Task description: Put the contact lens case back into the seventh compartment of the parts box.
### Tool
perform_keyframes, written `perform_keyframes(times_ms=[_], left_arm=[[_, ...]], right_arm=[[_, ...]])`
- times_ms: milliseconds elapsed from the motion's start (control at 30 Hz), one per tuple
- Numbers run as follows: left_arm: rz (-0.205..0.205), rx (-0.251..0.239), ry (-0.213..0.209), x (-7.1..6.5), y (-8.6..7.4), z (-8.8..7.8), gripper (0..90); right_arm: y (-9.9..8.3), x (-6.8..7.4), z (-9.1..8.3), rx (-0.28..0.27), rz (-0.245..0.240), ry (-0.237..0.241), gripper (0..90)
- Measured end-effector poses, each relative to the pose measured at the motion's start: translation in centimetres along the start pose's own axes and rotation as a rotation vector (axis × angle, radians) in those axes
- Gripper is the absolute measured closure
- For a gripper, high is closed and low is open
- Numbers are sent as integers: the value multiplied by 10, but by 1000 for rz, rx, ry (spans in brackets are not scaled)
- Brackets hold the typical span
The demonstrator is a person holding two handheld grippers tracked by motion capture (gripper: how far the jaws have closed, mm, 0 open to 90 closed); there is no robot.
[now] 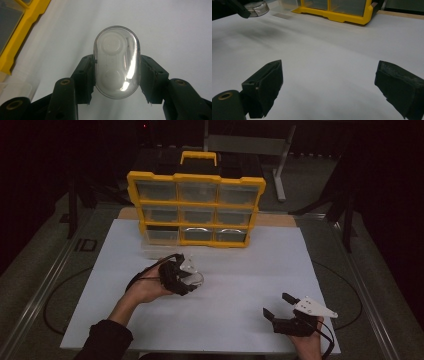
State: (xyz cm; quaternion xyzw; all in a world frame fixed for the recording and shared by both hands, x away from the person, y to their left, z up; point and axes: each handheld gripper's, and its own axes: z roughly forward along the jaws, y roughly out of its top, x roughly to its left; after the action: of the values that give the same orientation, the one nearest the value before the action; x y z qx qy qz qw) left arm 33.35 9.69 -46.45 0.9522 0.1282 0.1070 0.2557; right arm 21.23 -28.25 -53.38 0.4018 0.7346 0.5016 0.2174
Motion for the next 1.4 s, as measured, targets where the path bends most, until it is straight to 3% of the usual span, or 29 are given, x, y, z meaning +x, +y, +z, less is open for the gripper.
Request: perform_keyframes(times_ms=[1400], left_arm=[[-77,-39,89,36,-10,-42,497]], right_arm=[[0,0,1,4,2,6,80]])
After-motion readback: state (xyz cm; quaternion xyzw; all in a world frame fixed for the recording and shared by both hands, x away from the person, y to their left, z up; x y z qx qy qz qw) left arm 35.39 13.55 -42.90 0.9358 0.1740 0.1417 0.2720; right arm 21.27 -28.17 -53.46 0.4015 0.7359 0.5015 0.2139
